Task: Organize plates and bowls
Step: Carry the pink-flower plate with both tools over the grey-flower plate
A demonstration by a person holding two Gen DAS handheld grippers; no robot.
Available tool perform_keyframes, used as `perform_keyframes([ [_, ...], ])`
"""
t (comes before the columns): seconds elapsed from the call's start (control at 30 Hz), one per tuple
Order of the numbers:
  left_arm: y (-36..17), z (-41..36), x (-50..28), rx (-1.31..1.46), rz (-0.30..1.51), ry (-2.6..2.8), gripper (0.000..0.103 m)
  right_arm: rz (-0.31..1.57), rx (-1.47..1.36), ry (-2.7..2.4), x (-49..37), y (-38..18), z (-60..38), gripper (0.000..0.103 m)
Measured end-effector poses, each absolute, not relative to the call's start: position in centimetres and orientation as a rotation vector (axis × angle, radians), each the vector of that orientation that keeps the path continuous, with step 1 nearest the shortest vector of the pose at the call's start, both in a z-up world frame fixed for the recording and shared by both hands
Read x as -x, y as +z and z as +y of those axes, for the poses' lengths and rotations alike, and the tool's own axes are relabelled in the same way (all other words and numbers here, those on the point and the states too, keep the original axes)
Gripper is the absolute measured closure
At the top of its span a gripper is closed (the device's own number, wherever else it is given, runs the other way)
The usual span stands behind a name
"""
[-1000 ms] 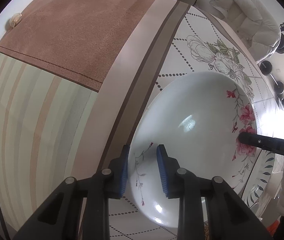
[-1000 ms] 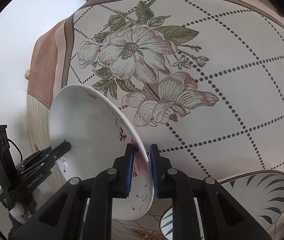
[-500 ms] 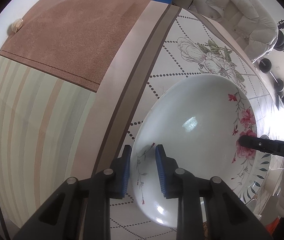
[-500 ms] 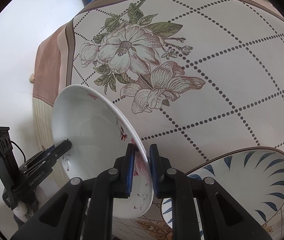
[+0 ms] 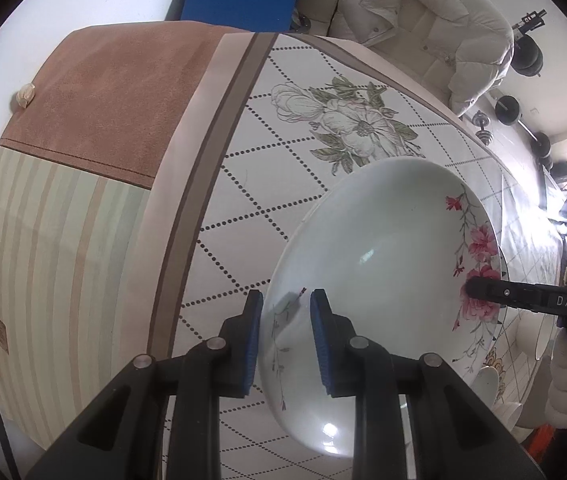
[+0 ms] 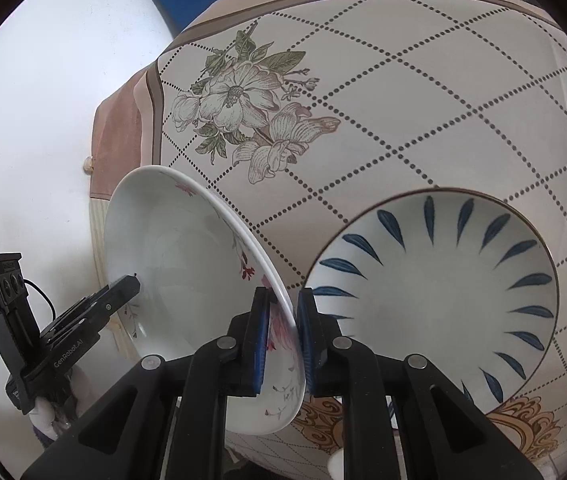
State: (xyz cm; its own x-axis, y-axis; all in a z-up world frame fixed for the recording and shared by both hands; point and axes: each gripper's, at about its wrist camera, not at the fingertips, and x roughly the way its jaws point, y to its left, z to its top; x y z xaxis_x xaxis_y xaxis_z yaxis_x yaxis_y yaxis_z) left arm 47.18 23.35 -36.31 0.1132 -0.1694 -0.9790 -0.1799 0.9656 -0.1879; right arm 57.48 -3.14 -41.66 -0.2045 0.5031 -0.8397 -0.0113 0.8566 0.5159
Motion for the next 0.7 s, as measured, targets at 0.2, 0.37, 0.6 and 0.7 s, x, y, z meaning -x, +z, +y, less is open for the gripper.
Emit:
perform_keyframes([
  [0.2,-34.4,18.4,-45.4,0.238,1.460,-0.067,0.082,1.695,-0.425,0.442,-53.8,-39.5,-8.7,0.086],
  [0.37,-33.6,13.5,-43.5,0.182,1.471,-0.139,0.082,1.671,-0.474,0.385,-49.6,-38.3,-12.7,0.086],
  [0.6,-34.3,7.3,-39.8,0.133,1.518,-0.227,0.082,1.663,-0.530,0.293,-43.2,-38.6,-19.2,0.086],
  [0.7,-35.2,5.3,-38.5,0.116,1.543,-0.251,0.082,1.674,-0.555,0.266,-40.7,-39.7,-21.0,0.086],
])
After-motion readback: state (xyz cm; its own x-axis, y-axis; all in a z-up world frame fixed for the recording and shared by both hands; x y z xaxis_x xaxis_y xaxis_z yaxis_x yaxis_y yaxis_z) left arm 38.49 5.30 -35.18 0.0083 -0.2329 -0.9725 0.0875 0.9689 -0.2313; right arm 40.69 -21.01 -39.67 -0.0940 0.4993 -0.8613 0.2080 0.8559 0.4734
